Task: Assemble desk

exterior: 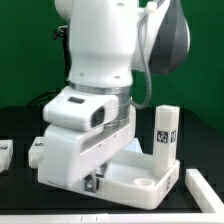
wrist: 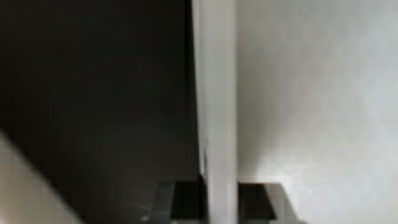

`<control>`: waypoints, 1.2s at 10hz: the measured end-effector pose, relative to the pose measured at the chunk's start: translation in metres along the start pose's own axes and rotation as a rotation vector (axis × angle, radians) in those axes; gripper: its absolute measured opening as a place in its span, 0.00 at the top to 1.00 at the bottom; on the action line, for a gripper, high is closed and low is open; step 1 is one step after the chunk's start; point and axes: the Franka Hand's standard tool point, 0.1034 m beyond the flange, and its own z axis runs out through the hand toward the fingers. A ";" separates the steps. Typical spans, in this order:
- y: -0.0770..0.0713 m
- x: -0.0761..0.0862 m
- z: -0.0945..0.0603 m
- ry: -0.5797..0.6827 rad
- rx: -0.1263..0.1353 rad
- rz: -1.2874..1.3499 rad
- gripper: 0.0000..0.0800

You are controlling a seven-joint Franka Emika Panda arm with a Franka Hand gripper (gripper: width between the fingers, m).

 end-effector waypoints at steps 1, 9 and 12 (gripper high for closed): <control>0.008 0.019 -0.004 0.030 -0.013 -0.144 0.93; 0.028 0.044 -0.005 0.093 -0.154 -0.242 0.93; 0.028 0.050 0.000 0.099 -0.177 -0.215 0.93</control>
Offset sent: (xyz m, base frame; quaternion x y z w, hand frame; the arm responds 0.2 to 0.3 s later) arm 0.0000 0.0000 0.0000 0.0000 0.0000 0.0000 1.0000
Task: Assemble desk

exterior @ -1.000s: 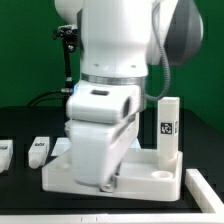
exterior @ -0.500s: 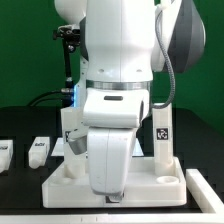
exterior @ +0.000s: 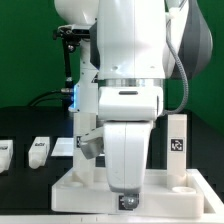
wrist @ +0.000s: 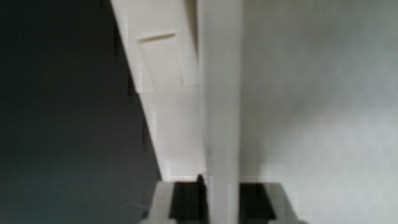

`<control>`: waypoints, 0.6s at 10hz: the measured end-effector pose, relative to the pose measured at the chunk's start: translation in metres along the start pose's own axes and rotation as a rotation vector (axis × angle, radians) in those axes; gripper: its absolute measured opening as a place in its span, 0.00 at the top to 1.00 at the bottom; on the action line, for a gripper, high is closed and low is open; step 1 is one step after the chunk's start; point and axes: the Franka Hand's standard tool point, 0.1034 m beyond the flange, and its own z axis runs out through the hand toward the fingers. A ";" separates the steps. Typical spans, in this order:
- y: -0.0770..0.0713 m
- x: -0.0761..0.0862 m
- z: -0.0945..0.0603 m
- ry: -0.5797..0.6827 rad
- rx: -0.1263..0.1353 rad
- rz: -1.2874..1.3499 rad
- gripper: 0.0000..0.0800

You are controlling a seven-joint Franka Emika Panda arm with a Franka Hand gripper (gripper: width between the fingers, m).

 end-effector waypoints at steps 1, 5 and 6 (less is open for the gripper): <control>0.000 0.001 0.000 -0.008 -0.002 0.000 0.93; -0.004 0.002 0.000 -0.050 -0.019 -0.154 0.93; -0.008 0.003 0.001 -0.052 -0.037 -0.180 0.93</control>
Offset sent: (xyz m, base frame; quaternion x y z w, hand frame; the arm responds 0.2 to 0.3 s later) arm -0.0170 -0.0019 -0.0007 0.0175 -0.0179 -0.1398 0.9899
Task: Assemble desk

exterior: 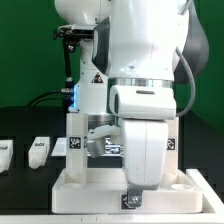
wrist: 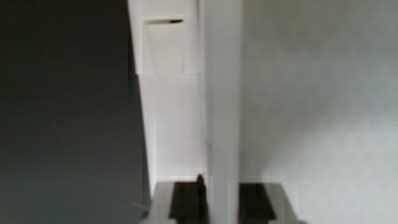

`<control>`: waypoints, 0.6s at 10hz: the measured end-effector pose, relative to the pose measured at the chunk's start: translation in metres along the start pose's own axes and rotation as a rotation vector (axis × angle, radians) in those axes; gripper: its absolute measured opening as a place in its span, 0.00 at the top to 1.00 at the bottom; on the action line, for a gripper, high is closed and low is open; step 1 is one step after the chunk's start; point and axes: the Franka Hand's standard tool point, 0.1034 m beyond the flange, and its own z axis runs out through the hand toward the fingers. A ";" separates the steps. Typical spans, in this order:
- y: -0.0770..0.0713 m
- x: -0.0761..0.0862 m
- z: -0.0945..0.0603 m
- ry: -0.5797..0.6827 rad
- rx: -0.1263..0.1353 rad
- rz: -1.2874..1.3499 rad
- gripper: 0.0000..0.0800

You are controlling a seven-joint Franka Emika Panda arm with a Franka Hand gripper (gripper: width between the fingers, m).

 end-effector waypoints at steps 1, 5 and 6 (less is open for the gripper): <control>-0.002 0.001 0.001 -0.006 0.018 0.007 0.93; 0.001 0.011 0.003 -0.003 0.037 0.042 0.93; 0.002 0.014 0.004 -0.006 0.047 0.043 0.93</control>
Offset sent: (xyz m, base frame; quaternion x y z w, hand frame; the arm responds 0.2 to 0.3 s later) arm 0.0111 0.0147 0.0002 -0.0021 0.0002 0.0175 0.9998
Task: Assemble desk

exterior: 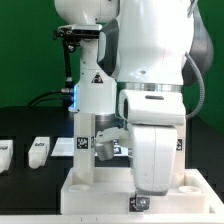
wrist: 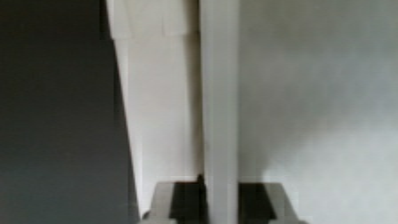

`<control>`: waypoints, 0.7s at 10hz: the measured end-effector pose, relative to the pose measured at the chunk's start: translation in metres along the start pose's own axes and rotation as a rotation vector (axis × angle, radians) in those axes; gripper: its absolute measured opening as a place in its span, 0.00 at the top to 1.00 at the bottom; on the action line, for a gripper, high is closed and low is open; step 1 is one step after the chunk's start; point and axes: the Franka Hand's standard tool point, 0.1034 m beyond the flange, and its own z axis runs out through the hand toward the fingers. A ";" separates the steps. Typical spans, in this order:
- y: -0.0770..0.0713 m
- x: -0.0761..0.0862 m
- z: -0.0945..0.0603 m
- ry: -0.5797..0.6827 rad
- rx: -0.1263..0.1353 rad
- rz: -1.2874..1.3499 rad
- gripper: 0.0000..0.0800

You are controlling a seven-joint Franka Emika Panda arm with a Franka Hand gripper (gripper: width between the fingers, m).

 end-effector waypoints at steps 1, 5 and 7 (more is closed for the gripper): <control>0.001 0.001 0.001 -0.006 0.008 -0.004 0.93; -0.001 -0.003 0.003 -0.012 0.016 0.000 0.93; 0.006 -0.007 -0.017 -0.021 0.030 0.043 0.56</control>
Offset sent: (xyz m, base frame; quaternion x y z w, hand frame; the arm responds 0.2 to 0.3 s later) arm 0.0000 0.0000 0.0000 0.0000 0.0000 0.0000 1.0000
